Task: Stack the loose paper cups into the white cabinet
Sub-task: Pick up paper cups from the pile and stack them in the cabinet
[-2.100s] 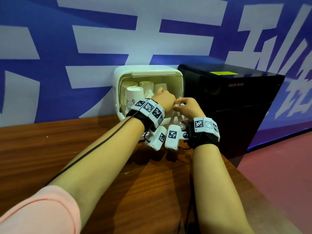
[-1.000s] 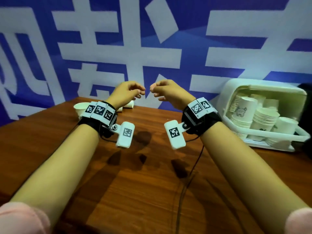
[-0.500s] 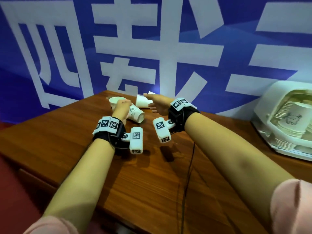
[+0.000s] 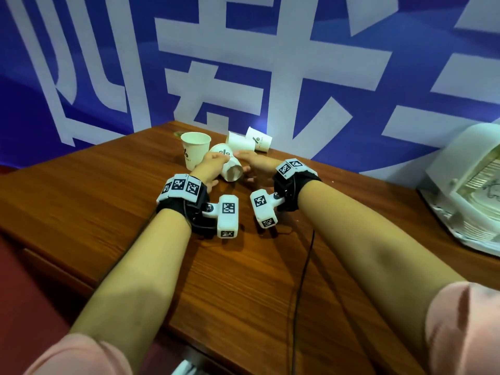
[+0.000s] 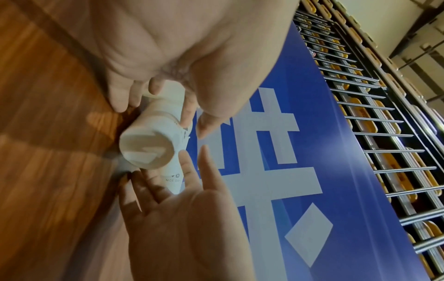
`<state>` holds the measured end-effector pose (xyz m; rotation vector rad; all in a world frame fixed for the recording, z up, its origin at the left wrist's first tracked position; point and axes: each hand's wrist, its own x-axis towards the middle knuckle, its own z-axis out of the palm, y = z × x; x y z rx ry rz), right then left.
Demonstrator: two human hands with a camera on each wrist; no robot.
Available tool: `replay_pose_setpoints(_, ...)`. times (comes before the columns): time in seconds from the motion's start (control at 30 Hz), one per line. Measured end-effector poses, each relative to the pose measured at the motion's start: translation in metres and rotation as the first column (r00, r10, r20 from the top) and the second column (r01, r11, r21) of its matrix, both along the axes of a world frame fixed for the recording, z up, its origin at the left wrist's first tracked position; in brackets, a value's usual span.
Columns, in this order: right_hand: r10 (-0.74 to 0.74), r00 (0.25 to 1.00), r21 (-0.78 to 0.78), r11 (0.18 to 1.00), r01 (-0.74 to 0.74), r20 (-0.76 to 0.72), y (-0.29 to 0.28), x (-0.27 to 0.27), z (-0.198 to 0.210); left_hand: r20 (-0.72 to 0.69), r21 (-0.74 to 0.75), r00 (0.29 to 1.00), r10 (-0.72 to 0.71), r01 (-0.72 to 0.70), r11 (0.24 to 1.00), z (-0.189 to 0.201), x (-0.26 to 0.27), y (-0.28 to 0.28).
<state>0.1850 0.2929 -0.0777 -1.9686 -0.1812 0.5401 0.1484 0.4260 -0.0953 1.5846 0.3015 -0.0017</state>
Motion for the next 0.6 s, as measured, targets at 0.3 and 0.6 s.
replay_pose_setpoints(0.3, -0.004, 0.999, 0.065, 0.998, 0.002, 0.033, -0.011, -0.007, -0.001, 0.028, 0.098, 0.994, -0.105, 0.102, 0.99, 0.001, -0.009, -0.012)
replay_pose_setpoints(0.6, 0.017, 0.996, 0.175, 0.984, -0.032, 0.089, -0.077, -0.052, 0.026, 0.08, 0.098, 0.904, -0.419, 0.411, 0.906, 0.025, -0.043, -0.045)
